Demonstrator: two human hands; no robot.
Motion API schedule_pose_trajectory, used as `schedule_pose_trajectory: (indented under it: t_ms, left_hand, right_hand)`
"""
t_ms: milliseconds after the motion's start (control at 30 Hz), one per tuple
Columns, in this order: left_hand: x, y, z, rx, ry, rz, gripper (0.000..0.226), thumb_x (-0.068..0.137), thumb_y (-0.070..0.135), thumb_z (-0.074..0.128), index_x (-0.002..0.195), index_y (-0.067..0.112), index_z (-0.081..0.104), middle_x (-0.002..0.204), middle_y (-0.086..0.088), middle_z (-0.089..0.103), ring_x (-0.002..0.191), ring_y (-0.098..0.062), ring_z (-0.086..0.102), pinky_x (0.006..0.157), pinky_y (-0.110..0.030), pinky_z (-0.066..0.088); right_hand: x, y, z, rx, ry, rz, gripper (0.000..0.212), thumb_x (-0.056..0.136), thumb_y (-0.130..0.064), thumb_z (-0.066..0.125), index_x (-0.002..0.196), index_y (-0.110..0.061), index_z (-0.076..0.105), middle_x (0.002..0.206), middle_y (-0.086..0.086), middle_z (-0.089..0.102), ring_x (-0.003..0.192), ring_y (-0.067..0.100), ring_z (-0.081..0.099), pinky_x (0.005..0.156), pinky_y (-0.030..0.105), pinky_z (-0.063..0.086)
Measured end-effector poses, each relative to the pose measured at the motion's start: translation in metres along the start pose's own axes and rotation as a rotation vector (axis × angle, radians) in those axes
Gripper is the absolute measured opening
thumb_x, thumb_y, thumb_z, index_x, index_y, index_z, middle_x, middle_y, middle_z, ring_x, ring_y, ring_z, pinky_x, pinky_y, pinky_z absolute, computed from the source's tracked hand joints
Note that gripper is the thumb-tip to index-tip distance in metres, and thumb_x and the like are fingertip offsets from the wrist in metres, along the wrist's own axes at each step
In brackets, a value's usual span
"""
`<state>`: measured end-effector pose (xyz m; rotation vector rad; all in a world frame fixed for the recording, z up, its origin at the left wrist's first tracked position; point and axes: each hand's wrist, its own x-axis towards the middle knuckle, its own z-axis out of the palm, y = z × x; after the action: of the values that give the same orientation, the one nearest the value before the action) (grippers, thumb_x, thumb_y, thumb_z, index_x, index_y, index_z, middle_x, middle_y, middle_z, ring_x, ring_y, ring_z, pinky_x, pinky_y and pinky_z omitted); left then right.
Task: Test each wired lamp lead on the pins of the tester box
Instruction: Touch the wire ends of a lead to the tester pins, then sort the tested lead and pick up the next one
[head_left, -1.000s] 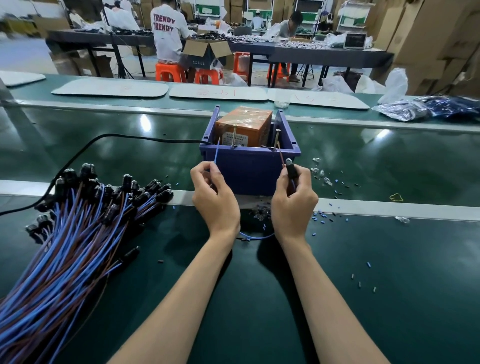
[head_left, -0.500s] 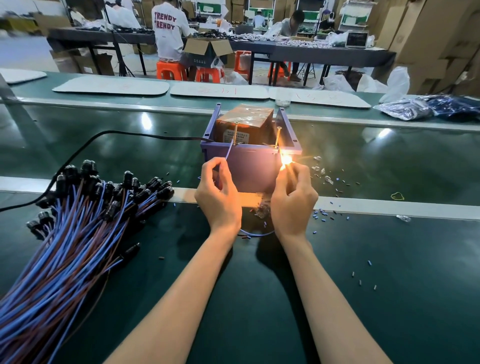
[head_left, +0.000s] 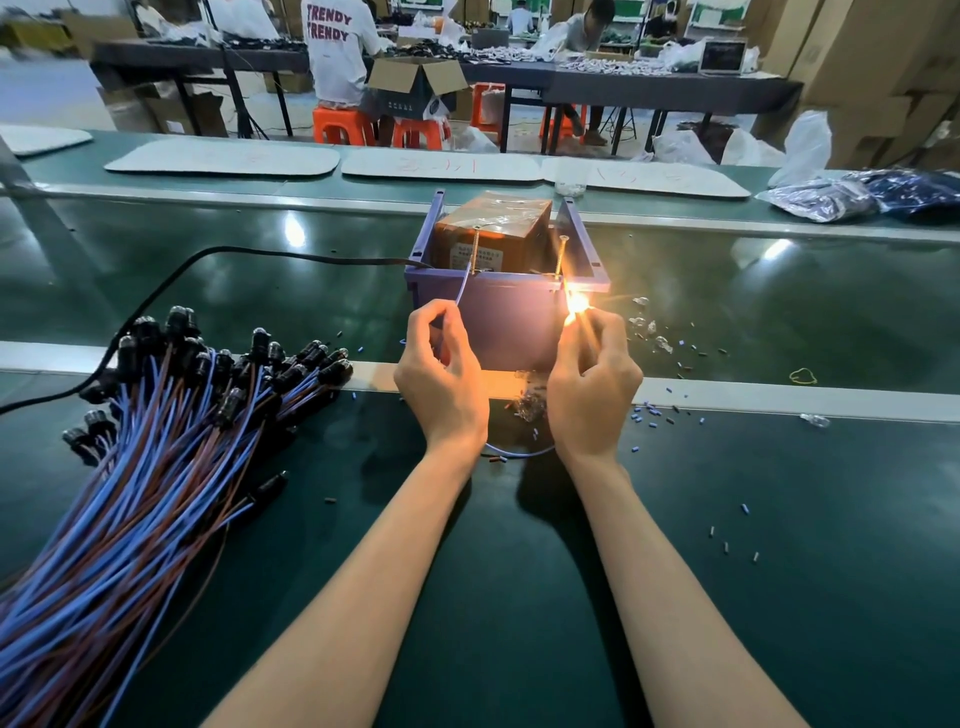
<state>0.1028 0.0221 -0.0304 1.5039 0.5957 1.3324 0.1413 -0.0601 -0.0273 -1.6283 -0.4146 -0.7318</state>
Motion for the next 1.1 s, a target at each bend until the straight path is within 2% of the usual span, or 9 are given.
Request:
schedule_pose_trajectory:
  t_ms: [267, 500, 600, 667, 767, 867, 933, 1033, 1100]
  left_hand:
    - [0.001, -0.001, 0.0, 0.012, 0.004, 0.022, 0.014, 0.097, 0.016, 0.053, 0.098, 0.009, 0.065, 0.078, 0.022, 0.054, 0.067, 0.004, 0.05, 0.06, -0.015, 0.04]
    - [0.001, 0.003, -0.001, -0.034, 0.004, -0.067, 0.011, 0.092, 0.02, 0.054, 0.083, 0.024, 0.057, 0.07, 0.016, 0.053, 0.063, 0.0, 0.047, 0.065, -0.021, 0.041]
    - [0.006, 0.009, -0.008, -0.054, -0.07, -0.037, 0.019, 0.084, 0.022, 0.053, 0.065, 0.024, 0.051, 0.058, 0.01, 0.049, 0.055, -0.006, 0.041, 0.058, -0.027, 0.037]
    - [0.015, 0.019, -0.012, -0.126, -0.175, -0.053, 0.031, 0.082, 0.019, 0.052, 0.052, 0.022, 0.046, 0.048, 0.005, 0.042, 0.047, -0.012, 0.036, 0.051, -0.029, 0.03]
    - [0.034, 0.041, -0.02, -0.325, -0.519, -0.287, 0.036, 0.075, 0.023, 0.049, 0.039, 0.021, 0.048, 0.04, 0.003, 0.042, 0.038, -0.016, 0.036, 0.043, -0.024, 0.03]
    - [0.047, 0.061, -0.032, -0.248, -1.044, -0.392, 0.034, 0.074, 0.031, 0.047, 0.045, 0.017, 0.059, 0.044, 0.0, 0.048, 0.043, -0.015, 0.046, 0.049, -0.022, 0.04]
    - [0.047, 0.07, -0.035, -0.105, -1.229, -0.317, 0.029, 0.079, 0.031, 0.052, 0.058, 0.017, 0.065, 0.053, 0.0, 0.057, 0.05, -0.013, 0.054, 0.054, -0.022, 0.042]
    - [0.032, 0.078, -0.026, 0.123, -1.425, -0.26, 0.014, 0.09, 0.023, 0.059, 0.09, 0.014, 0.07, 0.083, 0.0, 0.073, 0.07, -0.007, 0.063, 0.06, -0.016, 0.047]
    - [0.017, 0.077, -0.018, 0.348, -1.586, -0.262, 0.017, 0.093, 0.025, 0.06, 0.103, 0.015, 0.068, 0.089, 0.007, 0.073, 0.08, -0.005, 0.065, 0.064, -0.014, 0.049]
  right_hand:
    - [0.0, 0.0, 0.0, 0.023, -0.025, 0.019, 0.014, 0.091, -0.013, 0.053, 0.093, -0.002, 0.062, 0.068, -0.015, 0.05, 0.064, -0.018, 0.049, 0.062, -0.002, 0.032]
    - [0.001, 0.0, 0.0, 0.044, -0.011, 0.057, 0.013, 0.091, -0.012, 0.055, 0.094, -0.003, 0.064, 0.073, -0.012, 0.056, 0.066, -0.005, 0.051, 0.066, -0.001, 0.035]
    - [0.01, -0.001, -0.007, 0.043, -0.123, 0.155, 0.008, 0.09, -0.011, 0.06, 0.083, -0.01, 0.064, 0.062, -0.012, 0.054, 0.058, -0.002, 0.049, 0.06, 0.013, 0.037]
    - [0.028, -0.003, -0.016, 0.025, -0.357, 0.286, 0.013, 0.088, -0.01, 0.063, 0.075, -0.011, 0.065, 0.056, -0.006, 0.052, 0.056, 0.005, 0.044, 0.059, 0.026, 0.036]
    - [0.059, -0.009, -0.042, 0.042, -0.792, 0.531, 0.013, 0.083, -0.007, 0.065, 0.071, -0.011, 0.068, 0.043, -0.009, 0.037, 0.046, 0.009, 0.028, 0.044, 0.02, 0.023]
    - [0.079, -0.01, -0.078, -0.045, -1.164, 0.635, 0.011, 0.082, -0.011, 0.067, 0.074, -0.01, 0.074, 0.045, -0.009, 0.03, 0.042, 0.007, 0.022, 0.037, 0.013, 0.017]
    - [0.086, -0.014, -0.097, -0.202, -1.354, 0.582, 0.007, 0.078, -0.02, 0.074, 0.083, -0.019, 0.079, 0.052, -0.004, 0.043, 0.044, 0.005, 0.029, 0.042, 0.011, 0.024]
    - [0.096, -0.009, -0.103, -0.508, -1.331, 0.474, 0.019, 0.081, -0.024, 0.074, 0.096, -0.035, 0.077, 0.081, 0.004, 0.069, 0.072, 0.007, 0.051, 0.069, 0.02, 0.039]
    - [0.096, -0.004, -0.097, -0.626, -1.246, 0.415, 0.032, 0.086, -0.02, 0.071, 0.114, -0.035, 0.069, 0.095, -0.004, 0.071, 0.088, 0.011, 0.056, 0.079, 0.023, 0.04]
